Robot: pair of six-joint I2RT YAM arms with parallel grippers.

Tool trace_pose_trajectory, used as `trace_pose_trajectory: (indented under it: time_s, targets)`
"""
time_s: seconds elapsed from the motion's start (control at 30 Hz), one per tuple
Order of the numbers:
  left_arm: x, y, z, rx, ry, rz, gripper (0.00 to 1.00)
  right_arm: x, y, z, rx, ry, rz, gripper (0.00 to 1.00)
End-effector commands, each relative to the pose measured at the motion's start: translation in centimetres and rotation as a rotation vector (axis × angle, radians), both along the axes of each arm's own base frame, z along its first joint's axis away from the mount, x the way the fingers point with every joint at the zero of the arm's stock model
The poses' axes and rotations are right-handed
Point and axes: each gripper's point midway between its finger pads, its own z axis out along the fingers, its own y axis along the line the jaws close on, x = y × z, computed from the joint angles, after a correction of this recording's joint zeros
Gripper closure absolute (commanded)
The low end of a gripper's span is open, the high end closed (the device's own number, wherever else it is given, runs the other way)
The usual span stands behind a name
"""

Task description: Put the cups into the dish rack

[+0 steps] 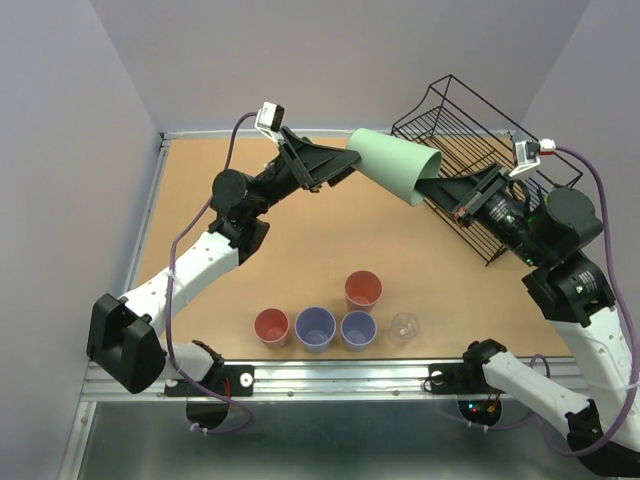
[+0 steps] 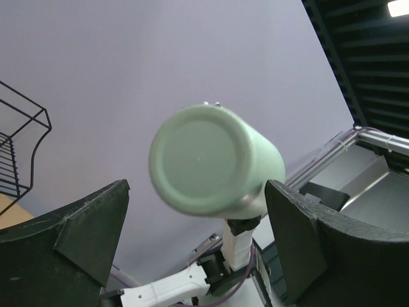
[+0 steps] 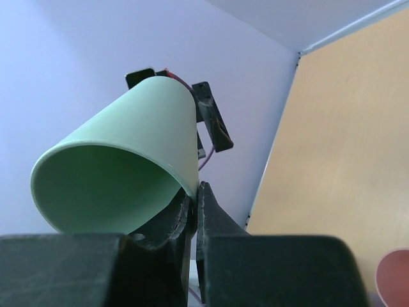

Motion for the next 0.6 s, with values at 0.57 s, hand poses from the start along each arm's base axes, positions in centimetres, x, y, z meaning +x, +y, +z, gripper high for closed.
trace_pose_trajectory:
  time_s: [0.57]
  targets:
    - [-2.2, 0.4, 5.7, -0.12, -0.158, -0.02, 0.11, 1.4, 1.5, -0.2, 0.03, -0.044, 0.046, 0.99]
